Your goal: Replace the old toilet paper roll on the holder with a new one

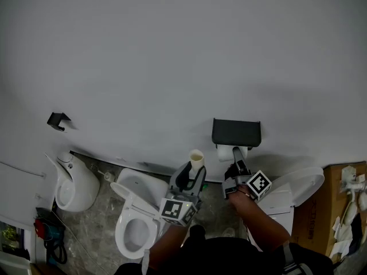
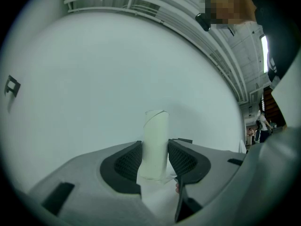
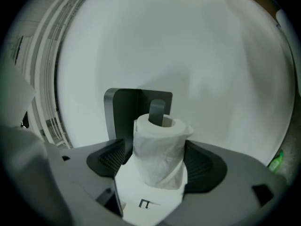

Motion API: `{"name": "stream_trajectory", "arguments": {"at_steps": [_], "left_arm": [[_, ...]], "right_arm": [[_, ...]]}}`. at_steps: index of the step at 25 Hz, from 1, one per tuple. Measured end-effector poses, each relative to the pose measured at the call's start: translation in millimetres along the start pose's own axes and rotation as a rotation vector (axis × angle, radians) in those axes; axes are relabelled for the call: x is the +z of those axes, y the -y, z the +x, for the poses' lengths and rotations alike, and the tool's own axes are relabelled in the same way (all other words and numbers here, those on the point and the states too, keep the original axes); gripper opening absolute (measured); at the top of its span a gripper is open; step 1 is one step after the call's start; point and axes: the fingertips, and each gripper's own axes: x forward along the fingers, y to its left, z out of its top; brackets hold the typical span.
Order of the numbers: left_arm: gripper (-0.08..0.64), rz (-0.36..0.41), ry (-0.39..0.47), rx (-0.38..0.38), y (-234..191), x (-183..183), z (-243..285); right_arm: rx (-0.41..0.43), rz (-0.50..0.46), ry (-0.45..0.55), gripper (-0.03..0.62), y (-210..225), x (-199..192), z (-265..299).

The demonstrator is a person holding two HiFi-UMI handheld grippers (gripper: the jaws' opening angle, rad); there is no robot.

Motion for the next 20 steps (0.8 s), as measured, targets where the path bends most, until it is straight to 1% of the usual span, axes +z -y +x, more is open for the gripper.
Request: {"name": "stream_trajectory", "arguments": {"at_steps": [2, 3, 5, 7, 10, 14, 18, 20], "left_arm": [[0.172, -0.005, 0.0, 0.0, 4, -3, 1], [0.172, -0.008, 0.001, -0.001, 7, -4, 3], [0.172, -0.011, -0.001, -0.006, 9, -5, 5], [0.172, -0.011, -0.002, -0.015, 12, -5, 7], [0.172, -0.017, -0.004, -0.03, 21, -7, 11], [0.172, -0.023, -0.008, -0.05, 34, -9, 17], [0.172, -0.021, -0.011, -0.061, 42, -11, 20], [0.172, -0.021, -0.012, -0.062, 43, -11, 21]], "right_arm": [[-0.006, -0.036, 0.0, 0.35, 1, 8, -9], [-0.005, -0.07, -0.002, 0.351, 1, 13, -14], [-0.005, -0.155, -0.004, 0.351, -2, 21, -24], [-0.011, -0.262, -0.009, 0.351, -6, 29, -35], [-0.003, -0.478, -0.031, 0.351, -15, 45, -53], [0.024, -0.81, -0.064, 0.35, -40, 62, -70], [0.072, -1.151, -0.113, 0.35, -73, 64, -77], [0.097, -1.303, -0.137, 0.348, -88, 60, -77]]}}
